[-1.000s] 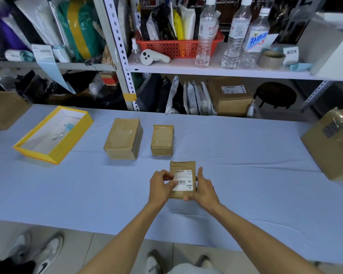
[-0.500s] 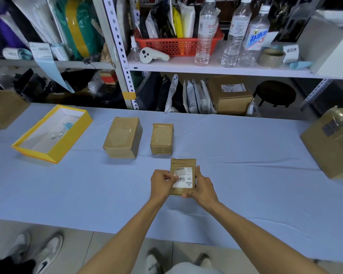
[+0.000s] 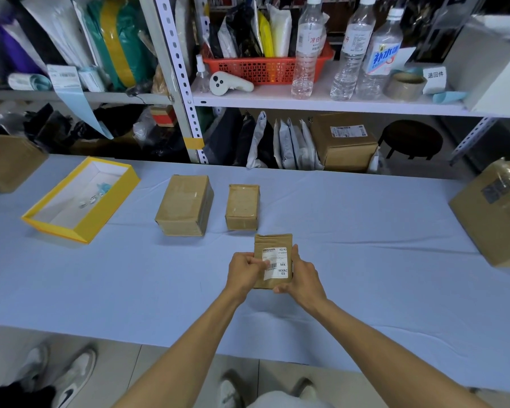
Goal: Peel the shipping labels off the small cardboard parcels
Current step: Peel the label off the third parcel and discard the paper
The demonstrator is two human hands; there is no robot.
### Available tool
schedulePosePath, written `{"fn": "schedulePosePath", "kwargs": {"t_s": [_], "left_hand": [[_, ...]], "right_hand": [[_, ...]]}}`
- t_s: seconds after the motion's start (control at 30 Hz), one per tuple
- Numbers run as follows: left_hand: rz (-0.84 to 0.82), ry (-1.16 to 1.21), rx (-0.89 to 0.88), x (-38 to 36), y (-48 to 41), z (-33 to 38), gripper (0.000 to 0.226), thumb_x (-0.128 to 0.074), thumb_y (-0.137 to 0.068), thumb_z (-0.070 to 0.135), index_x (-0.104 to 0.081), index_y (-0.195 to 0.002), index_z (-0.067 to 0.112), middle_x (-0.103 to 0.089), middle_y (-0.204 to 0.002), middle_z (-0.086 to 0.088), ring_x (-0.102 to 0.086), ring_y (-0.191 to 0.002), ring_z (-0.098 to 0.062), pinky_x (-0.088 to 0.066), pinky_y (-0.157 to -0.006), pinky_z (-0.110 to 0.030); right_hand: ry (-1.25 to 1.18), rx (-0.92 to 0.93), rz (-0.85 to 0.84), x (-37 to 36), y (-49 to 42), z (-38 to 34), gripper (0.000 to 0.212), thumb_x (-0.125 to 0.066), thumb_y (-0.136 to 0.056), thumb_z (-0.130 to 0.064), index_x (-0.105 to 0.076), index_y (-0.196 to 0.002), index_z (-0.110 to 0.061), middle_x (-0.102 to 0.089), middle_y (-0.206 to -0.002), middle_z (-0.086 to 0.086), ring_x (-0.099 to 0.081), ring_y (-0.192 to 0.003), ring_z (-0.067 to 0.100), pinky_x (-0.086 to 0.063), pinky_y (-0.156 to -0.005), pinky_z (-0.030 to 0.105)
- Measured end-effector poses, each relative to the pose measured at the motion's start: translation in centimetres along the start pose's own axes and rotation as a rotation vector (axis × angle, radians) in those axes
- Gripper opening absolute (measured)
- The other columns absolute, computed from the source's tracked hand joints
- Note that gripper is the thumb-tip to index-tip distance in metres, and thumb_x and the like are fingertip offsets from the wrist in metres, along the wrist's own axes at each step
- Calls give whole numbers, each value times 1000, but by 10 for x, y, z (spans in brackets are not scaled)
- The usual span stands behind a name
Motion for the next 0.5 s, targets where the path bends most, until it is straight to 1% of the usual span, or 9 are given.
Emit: {"fn": "schedulePosePath", "kwargs": {"t_s": [0.07, 0.17, 0.37, 0.43, 0.5], "left_hand": [[-13, 23, 15, 0, 0, 0, 7, -66, -84, 4, -72, -85, 5, -72, -83, -2, -67, -73, -10, -52, -57, -12], [-34, 72, 42, 1, -2, 0, 12, -65, -84, 3, -73, -93, 5, -74, -94, -9, -70, -82, -20, -55, -70, -24], [-48, 174, 103, 0, -3, -2, 15, -62, -85, 1, -71, -90, 12, -73, -95, -9, -70, -90, -24, -57, -77, -29], [-56, 192, 121, 0, -4, -2, 15, -61, -86, 1, -71, -93, 9, -73, -95, -10, -70, -89, -25, -57, -78, -30], [-59, 209, 134, 0, -5, -2, 17, -60, -86, 0, -71, -99, 4, -72, -97, -11, -70, -88, -25, -57, -75, -29]], "right_hand": [[4, 16, 1, 1, 1, -2, 119, -83, -69, -9, 1, -154, -13, -65, -117, 5, -64, -102, 22, -55, -86, 32], [16, 27, -3, 2, 2, -3, 118, -82, -69, -9, 0, -154, -13, -65, -117, 6, -64, -103, 23, -55, -87, 33], [37, 47, -7, 2, 2, -5, 117, -82, -70, -11, 0, -154, -14, -64, -118, 7, -63, -103, 23, -54, -87, 32], [48, 52, -8, 3, 2, -6, 118, -82, -70, -11, 1, -154, -13, -64, -119, 7, -63, -104, 23, -54, -87, 32], [65, 59, -7, 3, 1, -6, 118, -82, -70, -13, 1, -154, -13, -63, -120, 7, -62, -105, 23, -54, -88, 32]]}}
Point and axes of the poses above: each hand's wrist, its own y-axis away from the middle knuckle, its own x-axis out of the back of the hand, z = x × y, the point moved 1 cm from there along -y, towards the middle knuckle
